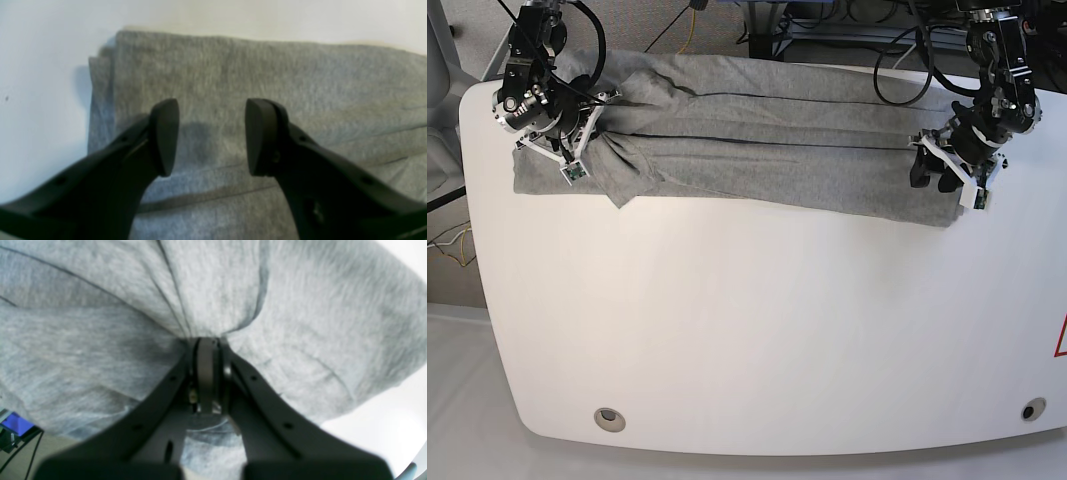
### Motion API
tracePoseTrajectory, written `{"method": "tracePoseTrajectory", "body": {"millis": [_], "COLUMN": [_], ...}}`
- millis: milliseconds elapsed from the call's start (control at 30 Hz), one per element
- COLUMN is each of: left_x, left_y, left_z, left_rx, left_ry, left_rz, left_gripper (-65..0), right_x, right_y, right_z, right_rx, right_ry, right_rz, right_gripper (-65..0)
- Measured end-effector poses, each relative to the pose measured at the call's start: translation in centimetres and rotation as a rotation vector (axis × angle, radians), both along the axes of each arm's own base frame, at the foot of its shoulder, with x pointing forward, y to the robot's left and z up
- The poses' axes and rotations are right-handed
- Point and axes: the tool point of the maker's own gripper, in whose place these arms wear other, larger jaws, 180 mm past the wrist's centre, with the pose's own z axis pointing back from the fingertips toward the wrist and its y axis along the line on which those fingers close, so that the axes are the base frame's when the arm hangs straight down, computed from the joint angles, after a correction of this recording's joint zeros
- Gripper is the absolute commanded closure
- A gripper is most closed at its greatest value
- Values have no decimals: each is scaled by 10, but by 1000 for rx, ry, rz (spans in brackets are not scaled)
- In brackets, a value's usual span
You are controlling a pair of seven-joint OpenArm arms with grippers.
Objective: Fold the T-shirt properly
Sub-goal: 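Pull the band end with the right gripper away from the left gripper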
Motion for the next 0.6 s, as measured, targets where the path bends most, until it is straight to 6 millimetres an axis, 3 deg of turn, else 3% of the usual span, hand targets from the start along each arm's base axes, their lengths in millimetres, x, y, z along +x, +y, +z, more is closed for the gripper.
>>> {"method": "tracePoseTrajectory", "body": {"millis": [267, 433, 600], "left_x": [-1, -1, 0], "left_y": [0, 1, 1], "left_z": [0, 0, 0], "left_rx": [1, 2, 1], "left_ry": [2, 2, 1], "left_rz": [1, 1, 0], "left_gripper": [-291, -291, -291], "right_x": [5, 8, 5], "right_y": [1, 4, 4], "right_z": [13, 18, 19], "right_rx": [-19, -17, -21], "right_ry": [-36, -57, -55], "right_rz": [15, 23, 25], "right_gripper": [-291, -335, -333]}}
